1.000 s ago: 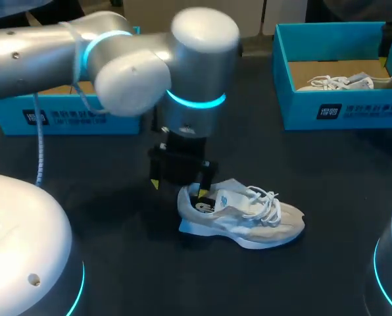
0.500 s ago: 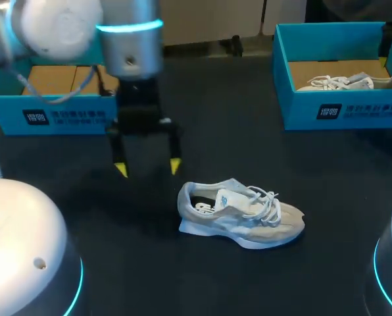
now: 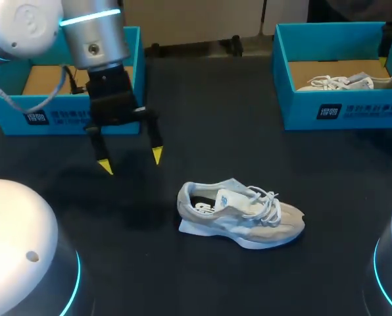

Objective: Take the shoe out of the shoebox, open the shoe tongue, remove and reinsert the insole, then place the shoe into the shoebox

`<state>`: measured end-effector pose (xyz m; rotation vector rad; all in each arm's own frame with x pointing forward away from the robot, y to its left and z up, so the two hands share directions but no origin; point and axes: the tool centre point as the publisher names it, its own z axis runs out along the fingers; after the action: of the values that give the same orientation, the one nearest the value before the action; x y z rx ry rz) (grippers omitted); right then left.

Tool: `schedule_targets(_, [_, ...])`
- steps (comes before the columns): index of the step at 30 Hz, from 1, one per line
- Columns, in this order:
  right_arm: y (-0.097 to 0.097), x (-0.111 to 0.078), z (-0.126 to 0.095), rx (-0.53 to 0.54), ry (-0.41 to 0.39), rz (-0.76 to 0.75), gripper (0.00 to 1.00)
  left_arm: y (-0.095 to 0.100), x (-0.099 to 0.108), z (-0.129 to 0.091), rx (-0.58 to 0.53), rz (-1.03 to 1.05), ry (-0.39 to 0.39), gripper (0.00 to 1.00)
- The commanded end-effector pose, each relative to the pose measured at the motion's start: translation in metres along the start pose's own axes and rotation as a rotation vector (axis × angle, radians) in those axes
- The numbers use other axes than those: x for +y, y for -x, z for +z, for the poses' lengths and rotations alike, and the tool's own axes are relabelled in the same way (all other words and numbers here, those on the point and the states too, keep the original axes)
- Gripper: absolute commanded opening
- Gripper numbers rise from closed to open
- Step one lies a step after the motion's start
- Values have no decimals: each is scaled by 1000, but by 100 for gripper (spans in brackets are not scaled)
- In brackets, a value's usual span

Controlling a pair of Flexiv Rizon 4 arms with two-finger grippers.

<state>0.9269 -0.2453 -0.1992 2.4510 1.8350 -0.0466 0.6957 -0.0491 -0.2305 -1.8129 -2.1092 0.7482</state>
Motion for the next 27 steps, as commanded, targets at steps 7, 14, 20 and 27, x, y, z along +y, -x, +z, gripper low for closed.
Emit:
schedule_targets(7, [0, 0, 0, 0, 1, 0, 100, -39, -13, 0, -357, -302, -248, 100])
schedule_targets(14, [0, 0, 0, 0, 1, 0, 100, -60, -8, 0, -628, -636, -362, 100])
schedule_targets(20, [0, 0, 0, 0, 1, 0, 100, -59, -11, 9, -454, -655, -197, 100])
schedule_targets(27, [0, 0, 0, 0, 1, 0, 100, -60, -5, 14, -470, -698, -152, 100])
